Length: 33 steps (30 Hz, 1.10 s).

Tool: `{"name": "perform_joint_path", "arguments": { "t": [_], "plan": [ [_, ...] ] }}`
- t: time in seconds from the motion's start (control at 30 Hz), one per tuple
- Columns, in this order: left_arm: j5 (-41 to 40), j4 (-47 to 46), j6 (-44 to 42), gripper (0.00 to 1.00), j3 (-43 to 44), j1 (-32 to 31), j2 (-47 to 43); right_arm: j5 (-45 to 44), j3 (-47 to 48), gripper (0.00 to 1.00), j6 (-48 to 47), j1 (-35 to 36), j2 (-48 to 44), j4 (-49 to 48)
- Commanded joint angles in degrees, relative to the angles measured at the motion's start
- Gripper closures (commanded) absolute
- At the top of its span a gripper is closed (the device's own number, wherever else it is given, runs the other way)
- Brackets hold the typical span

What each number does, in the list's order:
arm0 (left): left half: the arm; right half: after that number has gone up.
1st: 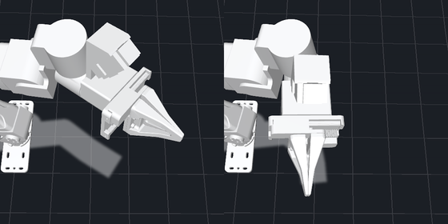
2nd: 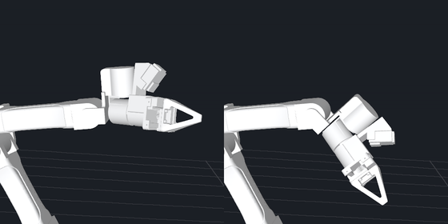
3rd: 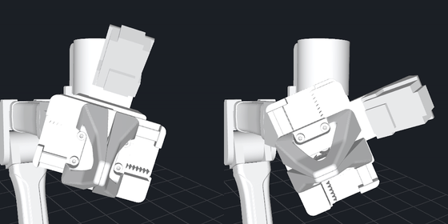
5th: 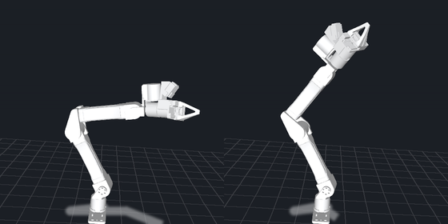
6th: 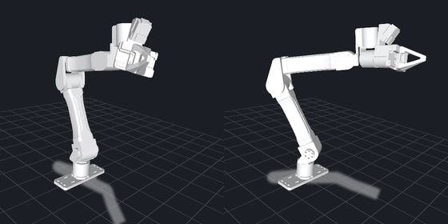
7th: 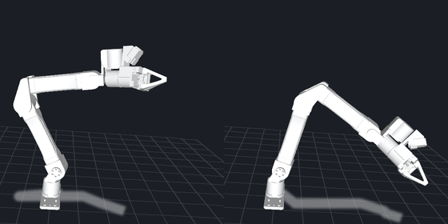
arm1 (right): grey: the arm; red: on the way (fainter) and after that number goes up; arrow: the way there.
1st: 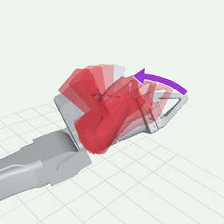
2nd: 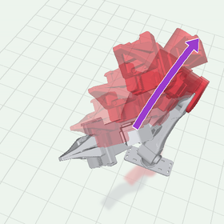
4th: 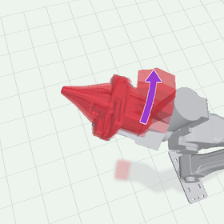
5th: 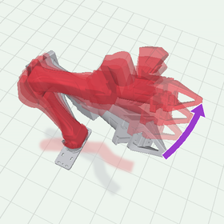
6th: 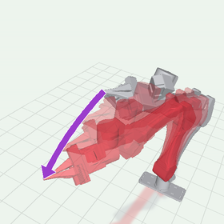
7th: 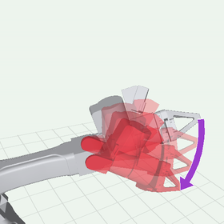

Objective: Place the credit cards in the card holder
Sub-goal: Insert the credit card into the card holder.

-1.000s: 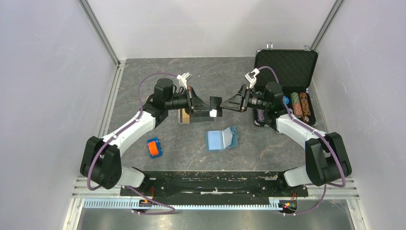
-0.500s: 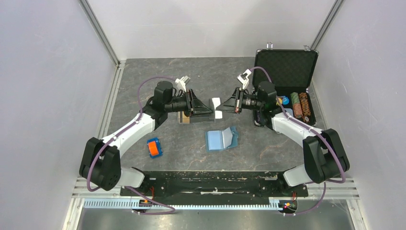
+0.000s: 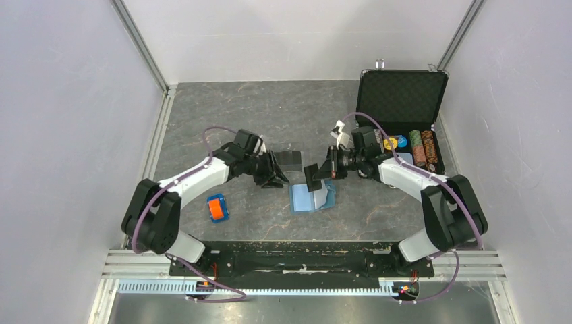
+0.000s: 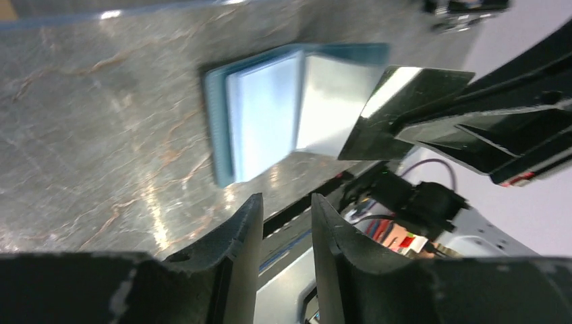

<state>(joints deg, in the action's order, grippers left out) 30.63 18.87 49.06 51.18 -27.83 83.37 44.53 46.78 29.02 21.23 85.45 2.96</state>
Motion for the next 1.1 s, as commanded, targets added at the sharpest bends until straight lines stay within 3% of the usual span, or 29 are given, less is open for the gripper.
{"name": "perform_joint_path", "arguments": {
  "t": [0.0, 0.7, 1.07],
  "plan": [
    [-6.02, 5.47, -4.03, 0.63, 1.49, -2.92, 4.22, -3.68, -2.58, 1.0, -5.21, 1.0, 2.64, 4.9],
    [-8.35, 3.36, -3.94, 0.77, 1.23, -6.65, 14.62, -8.63, -6.29, 1.0, -3.46, 1.17, 5.55, 4.33],
    [-7.67, 2.77, -4.54, 0.81, 2.34, -8.73, 19.52, -6.11, -6.53, 1.0, -1.02, 1.18, 7.29, 0.56]
  ]
}}
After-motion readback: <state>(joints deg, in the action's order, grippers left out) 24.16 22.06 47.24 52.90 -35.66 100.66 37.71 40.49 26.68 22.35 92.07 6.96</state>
